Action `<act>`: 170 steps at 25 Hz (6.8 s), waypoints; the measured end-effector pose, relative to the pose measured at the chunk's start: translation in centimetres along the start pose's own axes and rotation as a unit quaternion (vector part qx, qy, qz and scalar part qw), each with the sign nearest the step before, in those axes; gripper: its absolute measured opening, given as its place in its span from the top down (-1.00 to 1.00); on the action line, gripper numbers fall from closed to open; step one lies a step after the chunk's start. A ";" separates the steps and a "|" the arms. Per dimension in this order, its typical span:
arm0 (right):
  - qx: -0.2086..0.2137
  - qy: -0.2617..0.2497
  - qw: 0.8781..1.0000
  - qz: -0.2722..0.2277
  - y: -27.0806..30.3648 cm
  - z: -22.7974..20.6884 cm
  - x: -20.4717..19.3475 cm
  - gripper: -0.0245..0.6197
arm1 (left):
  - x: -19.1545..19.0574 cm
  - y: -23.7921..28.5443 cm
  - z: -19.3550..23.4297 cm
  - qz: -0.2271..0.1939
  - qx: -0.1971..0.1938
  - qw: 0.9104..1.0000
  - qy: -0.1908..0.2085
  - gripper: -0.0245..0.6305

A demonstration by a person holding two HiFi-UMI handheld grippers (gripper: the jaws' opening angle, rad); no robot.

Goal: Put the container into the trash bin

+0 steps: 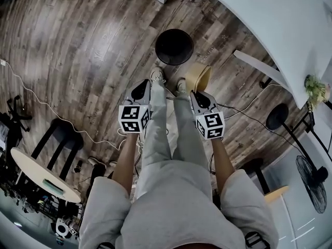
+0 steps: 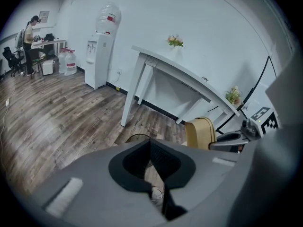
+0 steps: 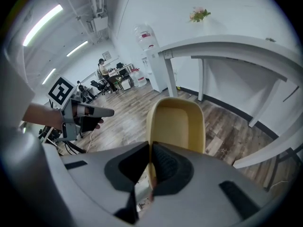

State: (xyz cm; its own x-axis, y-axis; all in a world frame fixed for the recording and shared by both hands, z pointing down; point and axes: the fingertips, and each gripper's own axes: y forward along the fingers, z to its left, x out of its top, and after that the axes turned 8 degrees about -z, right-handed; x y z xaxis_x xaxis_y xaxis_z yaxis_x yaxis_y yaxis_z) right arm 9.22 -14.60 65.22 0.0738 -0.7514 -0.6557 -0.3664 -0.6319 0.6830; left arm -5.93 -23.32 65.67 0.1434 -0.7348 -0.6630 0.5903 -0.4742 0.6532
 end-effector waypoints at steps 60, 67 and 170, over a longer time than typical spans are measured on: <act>0.024 -0.048 0.988 0.146 31.7 -7.3 -12.7 0.83 | -9.4 7.8 7.0 0.024 0.005 0.998 -0.061 0.89; 0.017 -0.017 0.979 0.201 33.7 -8.7 -14.2 0.83 | -9.8 7.3 8.1 0.026 0.010 0.997 -0.069 0.89; -0.079 -0.097 0.962 -0.242 -20.6 -1.6 19.5 0.88 | 18.1 -14.8 -15.8 -0.211 0.004 0.975 0.066 0.89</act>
State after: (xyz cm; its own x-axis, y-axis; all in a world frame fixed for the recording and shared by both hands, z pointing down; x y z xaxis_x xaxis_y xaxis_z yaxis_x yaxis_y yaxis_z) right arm 19.67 -16.54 38.93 0.0212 -0.3213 -0.9467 -0.1860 -0.9317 0.3120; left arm 0.45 -21.95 38.25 -0.0098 -0.4056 -0.9140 0.6127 -0.7248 0.3151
